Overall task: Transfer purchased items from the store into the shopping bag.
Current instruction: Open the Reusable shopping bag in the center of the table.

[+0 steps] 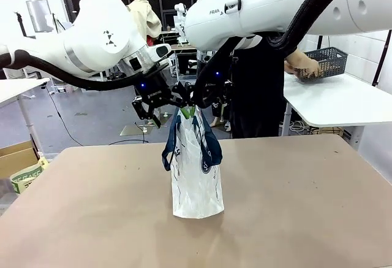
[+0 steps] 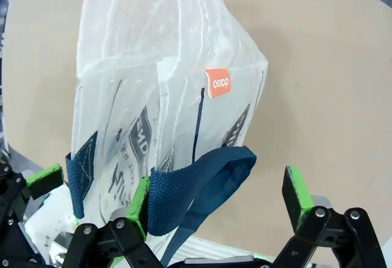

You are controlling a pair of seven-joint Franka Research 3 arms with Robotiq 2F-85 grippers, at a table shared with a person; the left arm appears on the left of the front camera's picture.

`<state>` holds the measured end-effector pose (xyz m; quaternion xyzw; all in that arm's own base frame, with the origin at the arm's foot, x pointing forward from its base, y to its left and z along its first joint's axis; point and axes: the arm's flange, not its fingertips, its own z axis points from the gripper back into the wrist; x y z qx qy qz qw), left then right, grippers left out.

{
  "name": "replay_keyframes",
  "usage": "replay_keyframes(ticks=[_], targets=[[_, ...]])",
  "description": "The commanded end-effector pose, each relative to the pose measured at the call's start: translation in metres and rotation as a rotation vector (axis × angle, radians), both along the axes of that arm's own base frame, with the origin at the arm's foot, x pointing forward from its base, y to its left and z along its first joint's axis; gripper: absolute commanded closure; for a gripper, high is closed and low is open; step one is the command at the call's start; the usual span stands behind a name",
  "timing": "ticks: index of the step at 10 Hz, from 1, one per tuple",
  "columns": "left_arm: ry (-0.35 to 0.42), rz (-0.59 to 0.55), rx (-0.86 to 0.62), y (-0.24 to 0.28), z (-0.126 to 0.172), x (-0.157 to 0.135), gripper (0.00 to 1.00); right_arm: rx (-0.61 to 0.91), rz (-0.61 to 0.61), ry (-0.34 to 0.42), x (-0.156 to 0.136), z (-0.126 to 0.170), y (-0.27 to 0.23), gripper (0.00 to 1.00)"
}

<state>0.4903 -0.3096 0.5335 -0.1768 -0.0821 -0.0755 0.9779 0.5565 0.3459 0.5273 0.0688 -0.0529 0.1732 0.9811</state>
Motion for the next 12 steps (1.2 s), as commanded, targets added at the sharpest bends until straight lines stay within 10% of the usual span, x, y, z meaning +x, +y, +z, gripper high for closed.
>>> replay_keyframes(ticks=[1,3,5,10,12], targets=[[0.001,0.040,0.049,-0.009,0.000,0.004,0.00,-0.025,-0.024,0.013,0.001,-0.004,0.001,0.00],[-0.034,-0.091,0.079,-0.002,-0.009,0.003,0.00,0.017,0.018,0.002,0.002,-0.010,0.002,0.00],[0.003,0.007,0.030,-0.002,-0.006,0.001,0.00,-0.005,-0.002,0.012,0.001,-0.005,0.000,0.00],[-0.017,0.006,0.024,0.015,-0.008,-0.004,0.96,0.022,-0.120,0.063,0.000,-0.019,-0.007,0.97],[-0.020,0.005,0.027,0.023,-0.009,-0.004,1.00,0.026,-0.140,0.070,-0.001,-0.021,-0.014,1.00]])
